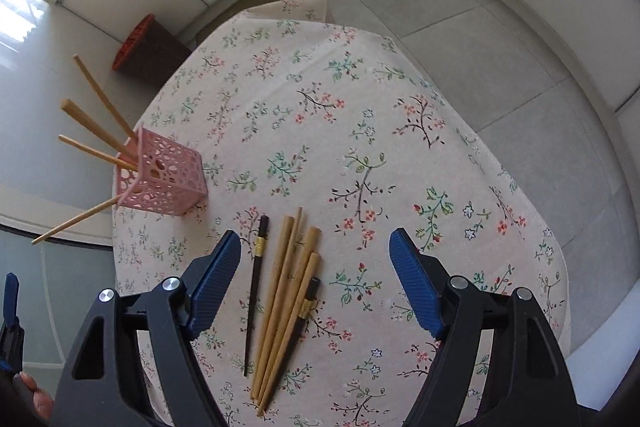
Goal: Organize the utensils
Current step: 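Open both grippers to release the chopsticks into the cup, then grasp a black chopstick from the pile with the left gripper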
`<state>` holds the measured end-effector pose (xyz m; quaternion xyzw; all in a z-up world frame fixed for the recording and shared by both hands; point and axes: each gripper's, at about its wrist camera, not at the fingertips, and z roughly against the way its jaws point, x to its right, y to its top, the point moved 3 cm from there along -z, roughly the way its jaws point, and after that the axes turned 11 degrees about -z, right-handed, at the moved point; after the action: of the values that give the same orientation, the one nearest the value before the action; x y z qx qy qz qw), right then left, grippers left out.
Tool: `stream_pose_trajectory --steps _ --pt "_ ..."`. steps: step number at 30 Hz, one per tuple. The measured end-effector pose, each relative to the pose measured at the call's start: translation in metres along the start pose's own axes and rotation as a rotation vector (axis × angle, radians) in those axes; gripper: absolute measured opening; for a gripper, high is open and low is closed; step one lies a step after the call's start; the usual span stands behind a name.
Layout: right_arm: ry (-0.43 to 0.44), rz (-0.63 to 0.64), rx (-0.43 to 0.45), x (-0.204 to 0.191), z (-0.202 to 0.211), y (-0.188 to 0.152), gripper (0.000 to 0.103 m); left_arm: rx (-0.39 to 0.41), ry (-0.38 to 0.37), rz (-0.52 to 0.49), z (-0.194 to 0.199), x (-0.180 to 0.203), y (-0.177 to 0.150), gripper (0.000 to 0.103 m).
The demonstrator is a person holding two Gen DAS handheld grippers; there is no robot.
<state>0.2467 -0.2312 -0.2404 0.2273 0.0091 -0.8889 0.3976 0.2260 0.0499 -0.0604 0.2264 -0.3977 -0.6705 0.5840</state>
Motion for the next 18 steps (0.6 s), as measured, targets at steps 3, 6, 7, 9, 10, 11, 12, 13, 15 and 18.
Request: stream_pose_trajectory --steps 3,6,7,9,10,11,12,13,15,18 --pt "-0.028 -0.024 -0.072 0.007 -0.020 -0.003 0.075 -0.015 0.003 -0.019 -0.001 0.002 -0.006 0.092" --pt "-0.080 -0.029 -0.072 0.011 -0.030 -0.005 0.075 -0.036 0.012 -0.053 -0.006 0.007 -0.012 0.092" --pt "-0.102 -0.021 -0.063 0.012 -0.032 -0.005 0.075 -0.046 0.015 -0.060 -0.008 0.008 -0.014 0.092" --pt "-0.124 -0.010 -0.064 0.011 -0.036 -0.006 0.075 -0.063 0.015 -0.064 -0.011 0.009 -0.018 0.092" --pt "-0.128 -0.011 -0.071 0.011 -0.038 -0.007 0.075 -0.072 0.011 -0.065 -0.013 0.009 -0.019 0.092" --pt "-0.132 -0.014 -0.079 0.012 -0.040 -0.009 0.075 -0.081 0.010 -0.067 -0.015 0.009 -0.021 0.093" --pt "-0.136 -0.016 -0.087 0.013 -0.042 -0.009 0.075 -0.092 0.013 -0.072 -0.016 0.010 -0.022 0.095" --pt "-0.142 -0.018 -0.094 0.014 -0.045 -0.010 0.075 -0.105 0.019 -0.079 -0.019 0.011 -0.025 0.095" --pt "-0.153 -0.026 -0.105 0.016 -0.050 -0.011 0.075 -0.129 0.023 -0.090 -0.023 0.012 -0.029 0.096" --pt "-0.157 -0.041 -0.137 0.018 -0.058 -0.013 0.075 -0.183 0.027 -0.118 -0.033 0.016 -0.037 0.096"
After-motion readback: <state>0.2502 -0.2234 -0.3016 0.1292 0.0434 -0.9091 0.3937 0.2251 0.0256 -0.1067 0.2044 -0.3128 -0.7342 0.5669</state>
